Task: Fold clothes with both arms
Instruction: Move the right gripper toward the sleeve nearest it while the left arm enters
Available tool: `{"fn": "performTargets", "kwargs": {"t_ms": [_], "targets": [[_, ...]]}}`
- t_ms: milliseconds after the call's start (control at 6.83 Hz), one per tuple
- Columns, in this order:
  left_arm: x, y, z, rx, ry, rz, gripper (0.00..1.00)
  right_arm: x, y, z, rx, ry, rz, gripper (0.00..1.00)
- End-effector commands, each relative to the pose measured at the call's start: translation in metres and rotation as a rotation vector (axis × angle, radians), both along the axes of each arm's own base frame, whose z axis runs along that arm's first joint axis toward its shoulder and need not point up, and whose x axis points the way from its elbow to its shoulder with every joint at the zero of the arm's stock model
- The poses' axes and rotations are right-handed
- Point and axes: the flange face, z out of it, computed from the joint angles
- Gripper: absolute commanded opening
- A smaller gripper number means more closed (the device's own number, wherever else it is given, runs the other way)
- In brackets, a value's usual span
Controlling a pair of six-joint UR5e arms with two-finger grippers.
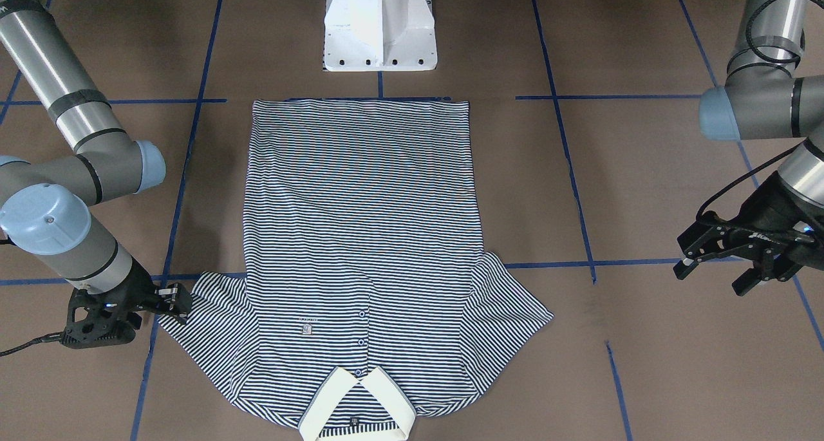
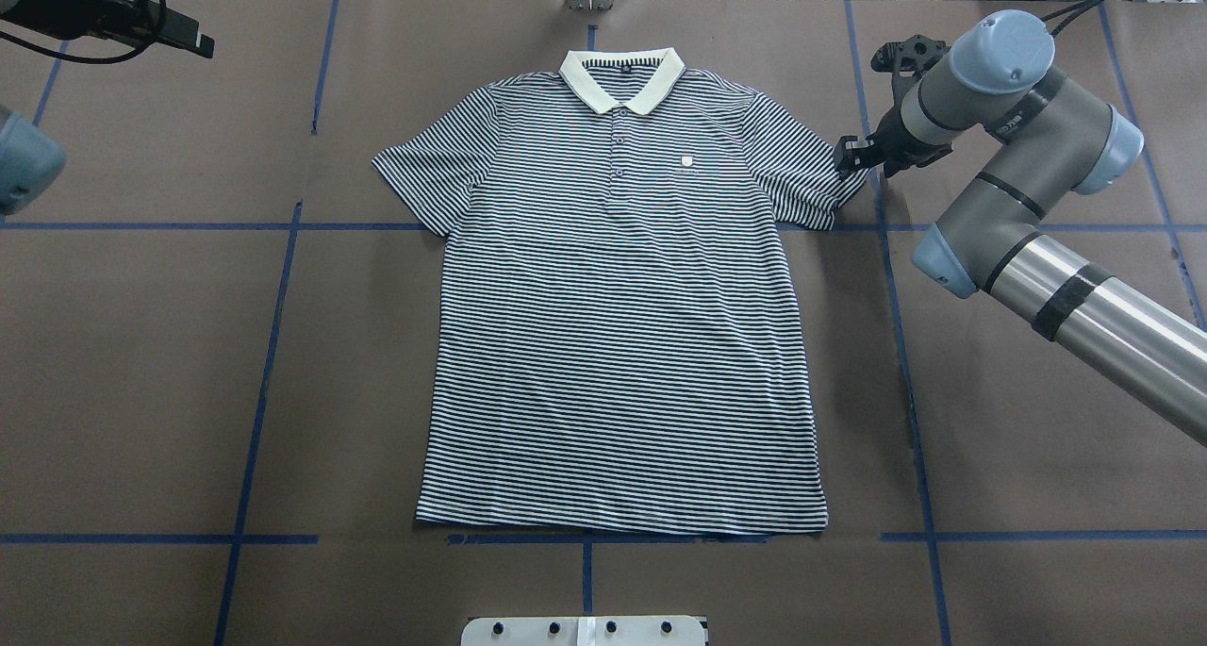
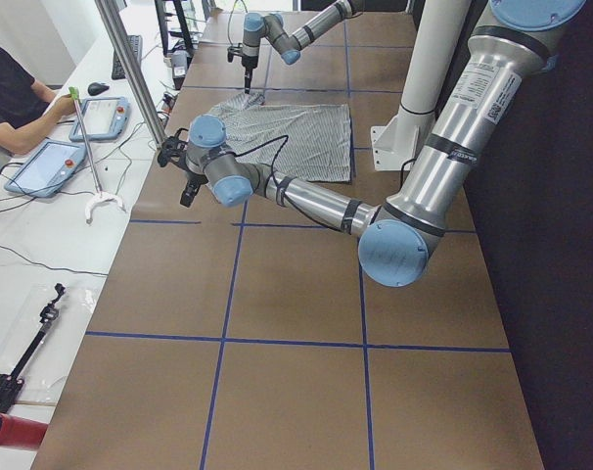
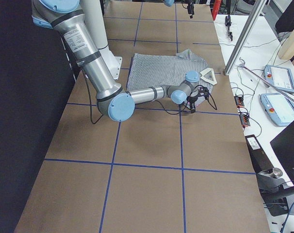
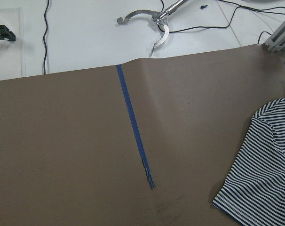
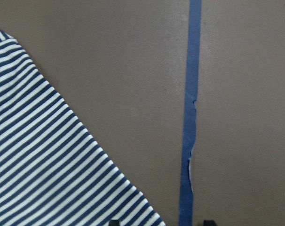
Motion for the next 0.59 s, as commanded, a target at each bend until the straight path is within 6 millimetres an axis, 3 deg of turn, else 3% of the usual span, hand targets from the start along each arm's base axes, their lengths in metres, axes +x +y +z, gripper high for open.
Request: {"fn": "performTargets", "kwargs": {"t_ms": [0,439], "targets": [[0.000,0.000,-0.003,0.005,0.002,0.000,1.00,-0.001,0.000,0.000,0.011,0.004,-0.021,0.00],[0.001,-0.001,-0.005,0.005,0.005,0.001,1.00,0.013,-0.008,-0.017,0.021,-0.033,-0.003,0.00]]}}
